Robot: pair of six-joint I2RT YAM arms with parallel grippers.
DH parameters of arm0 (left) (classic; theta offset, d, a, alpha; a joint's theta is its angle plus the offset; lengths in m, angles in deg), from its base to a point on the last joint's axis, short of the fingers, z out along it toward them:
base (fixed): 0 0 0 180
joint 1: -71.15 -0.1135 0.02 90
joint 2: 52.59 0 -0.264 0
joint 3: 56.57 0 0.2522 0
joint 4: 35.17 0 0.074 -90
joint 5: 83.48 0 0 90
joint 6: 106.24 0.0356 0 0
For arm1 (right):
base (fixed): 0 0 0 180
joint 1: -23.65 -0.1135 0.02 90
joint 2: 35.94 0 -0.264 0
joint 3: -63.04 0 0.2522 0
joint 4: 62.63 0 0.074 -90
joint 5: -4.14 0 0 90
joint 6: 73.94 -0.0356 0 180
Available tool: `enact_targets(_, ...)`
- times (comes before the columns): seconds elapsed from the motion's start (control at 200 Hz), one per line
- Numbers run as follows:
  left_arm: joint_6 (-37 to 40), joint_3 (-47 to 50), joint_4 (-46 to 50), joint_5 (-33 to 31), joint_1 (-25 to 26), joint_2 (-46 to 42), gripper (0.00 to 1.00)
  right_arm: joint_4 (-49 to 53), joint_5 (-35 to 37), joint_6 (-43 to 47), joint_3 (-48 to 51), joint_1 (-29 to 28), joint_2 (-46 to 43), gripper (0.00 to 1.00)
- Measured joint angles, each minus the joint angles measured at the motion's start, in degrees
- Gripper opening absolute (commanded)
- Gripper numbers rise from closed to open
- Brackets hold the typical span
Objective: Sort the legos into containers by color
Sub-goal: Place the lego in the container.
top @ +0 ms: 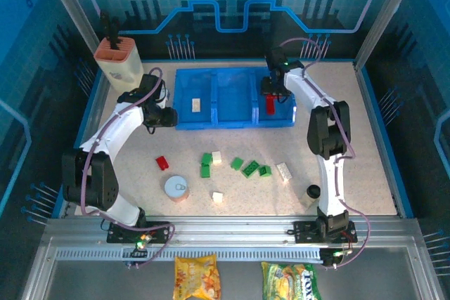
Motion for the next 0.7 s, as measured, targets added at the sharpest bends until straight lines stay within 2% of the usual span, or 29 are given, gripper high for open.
enact_targets(0.275,0.00,0.00,-0.02,0.00,0.00,0.00,0.50,-0.33,-1.29,1.03,-9.77,0.63,9.22,0.62)
enact_targets(0.7,0.00,0.00,-0.02,0.44,-0.15,0.00,0.51,0.42,-1.49,1.62,-12.76,0.66,13.79,0.64)
